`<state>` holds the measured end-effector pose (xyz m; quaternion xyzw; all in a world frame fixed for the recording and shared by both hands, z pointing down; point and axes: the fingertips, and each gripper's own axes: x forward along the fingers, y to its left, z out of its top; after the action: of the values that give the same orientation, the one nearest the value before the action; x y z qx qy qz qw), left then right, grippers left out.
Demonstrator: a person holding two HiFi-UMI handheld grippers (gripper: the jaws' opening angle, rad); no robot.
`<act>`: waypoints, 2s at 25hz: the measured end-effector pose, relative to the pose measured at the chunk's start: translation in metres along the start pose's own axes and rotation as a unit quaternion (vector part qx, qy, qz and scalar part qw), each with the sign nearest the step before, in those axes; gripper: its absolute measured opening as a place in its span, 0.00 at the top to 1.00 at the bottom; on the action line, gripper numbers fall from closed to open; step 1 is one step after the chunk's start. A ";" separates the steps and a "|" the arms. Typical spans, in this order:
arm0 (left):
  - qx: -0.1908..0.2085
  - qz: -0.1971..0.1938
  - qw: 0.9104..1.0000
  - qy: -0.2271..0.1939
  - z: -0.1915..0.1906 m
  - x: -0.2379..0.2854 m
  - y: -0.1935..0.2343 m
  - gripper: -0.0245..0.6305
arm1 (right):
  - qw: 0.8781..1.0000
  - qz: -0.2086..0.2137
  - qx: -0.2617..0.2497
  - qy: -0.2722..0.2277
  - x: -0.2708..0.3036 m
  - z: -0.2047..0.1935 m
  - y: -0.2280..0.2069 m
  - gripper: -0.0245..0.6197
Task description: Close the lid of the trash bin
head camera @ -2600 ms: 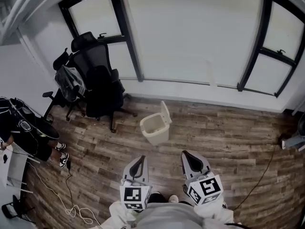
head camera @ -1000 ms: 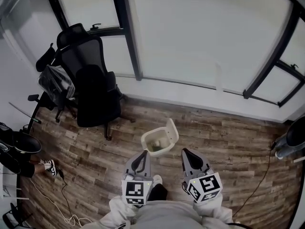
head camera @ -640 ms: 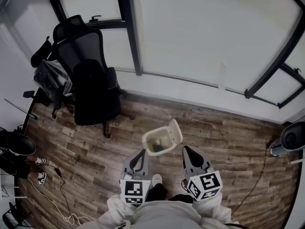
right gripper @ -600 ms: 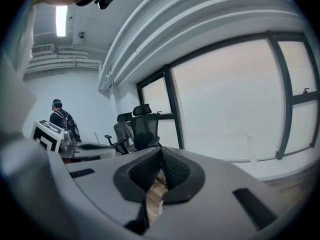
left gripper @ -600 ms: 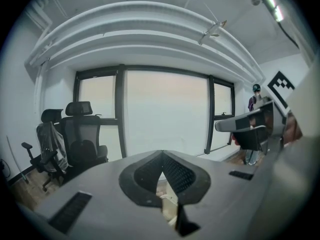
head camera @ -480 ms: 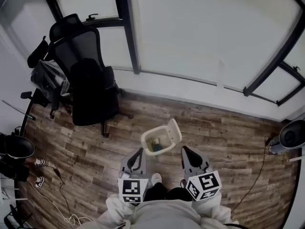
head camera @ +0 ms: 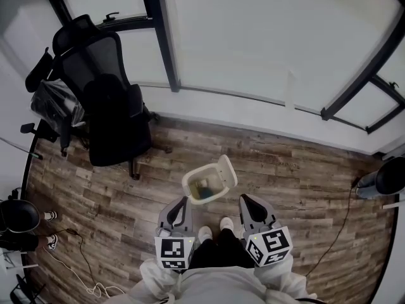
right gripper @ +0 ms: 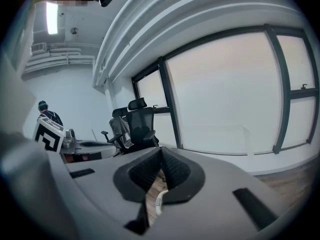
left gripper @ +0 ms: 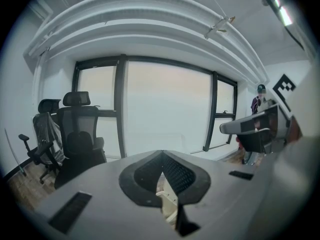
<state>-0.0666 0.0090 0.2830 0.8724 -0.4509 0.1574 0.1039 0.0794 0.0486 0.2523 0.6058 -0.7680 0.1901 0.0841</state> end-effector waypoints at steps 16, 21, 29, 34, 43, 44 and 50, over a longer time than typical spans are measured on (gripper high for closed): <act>0.008 0.015 0.999 0.035 -0.063 0.095 -0.011 0.95 | 0.999 0.005 0.010 0.045 0.074 -0.065 -0.100 0.92; 0.015 0.017 0.999 0.048 -0.106 0.124 -0.007 0.95 | 0.998 -0.004 -0.004 0.063 0.106 -0.113 -0.133 0.92; 0.022 0.038 0.997 0.069 -0.175 0.168 0.012 0.95 | 0.997 -0.002 0.009 0.082 0.166 -0.190 -0.170 0.93; 0.028 0.037 0.998 0.048 -0.202 0.183 0.018 0.95 | 0.995 0.004 0.011 0.096 0.200 -0.237 -0.185 0.93; 0.009 0.040 0.995 0.091 -0.261 0.209 0.027 0.95 | 0.993 0.004 0.004 0.114 0.236 -0.295 -0.216 0.93; 0.007 0.039 0.995 0.095 -0.262 0.211 0.026 0.95 | 0.993 0.006 0.005 0.119 0.240 -0.302 -0.217 0.93; 0.000 0.034 0.995 0.099 -0.272 0.215 0.027 0.95 | 0.992 0.018 0.010 0.128 0.252 -0.319 -0.214 0.93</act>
<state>-0.0216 -0.0804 0.6162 0.8367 -0.4680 0.2461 0.1425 0.1898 -0.0937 0.6747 0.5635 -0.7594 0.2757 0.1724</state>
